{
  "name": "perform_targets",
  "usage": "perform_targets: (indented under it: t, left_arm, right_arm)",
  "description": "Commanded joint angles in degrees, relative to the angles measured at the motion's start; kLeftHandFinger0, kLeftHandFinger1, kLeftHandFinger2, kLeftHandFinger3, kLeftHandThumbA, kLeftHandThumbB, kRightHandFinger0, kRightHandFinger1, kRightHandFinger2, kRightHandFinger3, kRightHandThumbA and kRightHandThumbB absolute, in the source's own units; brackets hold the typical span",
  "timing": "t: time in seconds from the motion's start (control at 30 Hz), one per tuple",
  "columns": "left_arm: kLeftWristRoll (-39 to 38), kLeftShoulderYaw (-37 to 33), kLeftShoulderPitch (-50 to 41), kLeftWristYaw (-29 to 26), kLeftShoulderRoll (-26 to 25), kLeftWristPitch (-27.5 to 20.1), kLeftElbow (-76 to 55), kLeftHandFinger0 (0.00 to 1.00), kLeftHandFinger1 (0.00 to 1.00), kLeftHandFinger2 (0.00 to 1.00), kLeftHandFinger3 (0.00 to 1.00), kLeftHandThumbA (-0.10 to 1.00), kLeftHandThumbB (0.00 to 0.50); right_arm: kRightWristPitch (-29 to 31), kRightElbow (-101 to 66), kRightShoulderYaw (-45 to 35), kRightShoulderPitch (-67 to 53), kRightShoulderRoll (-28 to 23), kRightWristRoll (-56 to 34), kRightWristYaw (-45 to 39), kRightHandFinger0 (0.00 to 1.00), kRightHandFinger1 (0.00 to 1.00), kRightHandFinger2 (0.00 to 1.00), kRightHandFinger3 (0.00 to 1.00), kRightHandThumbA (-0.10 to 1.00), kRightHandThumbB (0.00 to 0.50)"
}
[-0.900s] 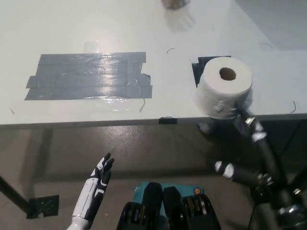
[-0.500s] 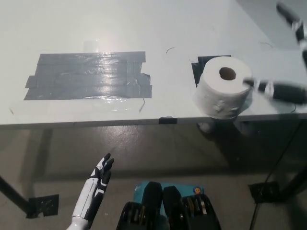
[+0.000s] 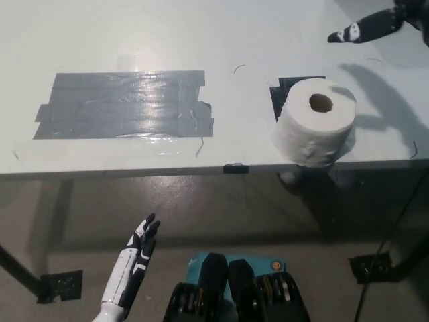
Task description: A toilet paper roll is kept on the black spot on the desk infront of the robot and the robot inserts its right thumb into the hole in the centre to grab the roll. Then it passes the roll to a person.
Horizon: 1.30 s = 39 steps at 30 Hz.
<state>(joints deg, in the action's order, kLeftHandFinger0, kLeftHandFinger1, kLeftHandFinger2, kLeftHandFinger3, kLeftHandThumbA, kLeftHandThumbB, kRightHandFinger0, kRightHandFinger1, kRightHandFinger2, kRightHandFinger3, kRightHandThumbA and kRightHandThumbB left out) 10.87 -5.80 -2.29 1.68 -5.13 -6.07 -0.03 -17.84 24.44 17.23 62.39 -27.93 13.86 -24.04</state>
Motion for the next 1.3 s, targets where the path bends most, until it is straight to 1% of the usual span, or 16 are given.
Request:
perform_targets:
  t: [0.0, 0.03, 0.07, 0.1, 0.13, 0.17, 0.23, 0.27, 0.33, 0.37, 0.4, 0.43, 0.57, 0.7, 1.1, 1.27]
  left_arm:
    - [1.1, 0.1, 2.0, -0.4, -0.4, -1.5, -3.1, 1.0, 1.0, 1.0, 1.0, 1.0, 0.109]
    - [1.0, 0.1, 2.1, -0.3, -0.4, -1.4, -3.1, 1.0, 1.0, 1.0, 1.0, 1.0, 0.109]
    - [1.3, -0.1, 2.0, -0.4, -0.2, -1.0, -3.3, 1.0, 1.0, 1.0, 1.0, 1.0, 0.117]
    - [1.2, -0.1, 2.0, -0.3, -0.1, -0.8, -3.4, 1.0, 1.0, 1.0, 1.0, 1.0, 0.123]
    - [1.1, -0.1, 2.2, -0.2, -0.2, -0.5, -3.6, 1.0, 1.0, 1.0, 1.0, 1.0, 0.123]
    - [1.2, -0.1, 1.8, -0.3, -0.1, -0.7, -3.8, 1.0, 1.0, 1.0, 1.0, 1.0, 0.11]
    - [1.4, -0.2, 2.1, -0.4, -0.1, -1.1, -3.5, 1.0, 1.0, 1.0, 1.0, 1.0, 0.105]
    - [1.4, -0.3, 2.2, -0.5, -0.1, -1.4, -3.2, 1.0, 1.0, 1.0, 1.0, 1.0, 0.116]
    - [1.2, -0.3, 2.2, -0.4, 0.2, -1.1, -3.3, 1.0, 1.0, 1.0, 1.0, 1.0, 0.114]
    - [1.1, -0.3, 2.2, -0.4, 0.2, -1.1, -3.3, 1.0, 1.0, 1.0, 1.0, 1.0, 0.114]
    - [1.0, -0.3, 2.0, -0.4, 0.2, -1.4, -3.4, 1.0, 1.0, 1.0, 1.0, 1.0, 0.112]
    - [1.0, -0.4, 1.9, -0.3, 0.2, -1.2, -3.5, 1.0, 1.0, 1.0, 1.0, 1.0, 0.11]
    - [1.2, -0.1, 3.0, -0.2, -0.3, -1.1, -3.5, 1.0, 1.0, 1.0, 1.0, 1.0, 0.109]
    - [1.4, -0.1, 3.1, -0.1, -0.1, -0.2, -3.9, 1.0, 1.0, 1.0, 1.0, 1.0, 0.103]
    - [0.8, -0.1, 4.0, 0.1, 0.0, -0.3, -3.5, 1.0, 1.0, 1.0, 1.0, 0.93, 0.09]
    - [1.1, -0.2, 4.0, 0.1, 0.0, 0.3, -4.0, 1.0, 1.0, 1.0, 1.0, 0.94, 0.093]
  right_arm:
    - [-0.1, 25.8, 9.8, 21.1, -0.3, 3.4, -24.8, 1.0, 1.0, 1.0, 1.0, 1.0, 0.395]
    - [-0.1, 28.5, 11.0, 22.2, 0.5, 4.3, -25.2, 1.0, 1.0, 1.0, 1.0, 1.0, 0.4]
    - [0.1, 29.8, 11.3, 22.7, 1.0, 3.9, -25.8, 1.0, 1.0, 1.0, 1.0, 1.0, 0.373]
    - [-0.4, 30.7, 11.7, 23.0, 1.6, 3.6, -25.9, 1.0, 1.0, 1.0, 1.0, 0.98, 0.381]
    - [-0.8, 31.6, 12.0, 23.2, 2.2, 3.6, -25.5, 1.0, 1.0, 1.0, 1.0, 0.93, 0.397]
    - [-1.6, 32.2, 12.2, 23.0, 2.8, 3.6, -25.1, 1.0, 1.0, 1.0, 1.0, 0.87, 0.468]
    - [-1.3, 34.8, 13.2, 23.7, 3.5, 4.1, -24.4, 1.0, 1.0, 1.0, 1.0, 0.86, 0.483]
    - [-0.2, 36.9, 14.3, 24.0, 4.0, 4.9, -24.3, 1.0, 1.0, 1.0, 1.0, 0.91, 0.454]
    - [0.7, 41.0, 16.6, 25.1, 4.9, 6.8, -24.0, 1.0, 1.0, 1.0, 1.0, 0.94, 0.475]
    - [0.5, 42.1, 17.1, 25.5, 5.2, 7.0, -23.7, 1.0, 1.0, 1.0, 1.0, 0.94, 0.474]
    - [1.0, 42.3, 17.6, 25.5, 5.4, 7.1, -23.9, 1.0, 1.0, 1.0, 1.0, 0.92, 0.432]
    - [1.5, 42.8, 17.6, 25.5, 5.4, 6.8, -23.7, 1.0, 1.0, 1.0, 1.0, 0.91, 0.419]
    - [2.3, 45.2, 17.8, 26.9, 5.8, 6.4, -24.9, 1.0, 1.0, 1.0, 1.0, 0.94, 0.426]
    - [5.3, 46.5, 16.9, 26.9, 5.9, 5.9, -25.3, 1.0, 1.0, 1.0, 1.0, 0.98, 0.374]
    - [5.8, 48.4, 15.2, 26.9, 6.2, 6.6, -24.4, 1.0, 1.0, 1.0, 1.0, 0.99, 0.378]
    - [8.1, 49.9, 16.5, 26.7, 6.8, 8.3, -24.9, 1.0, 1.0, 1.0, 1.0, 1.0, 0.416]
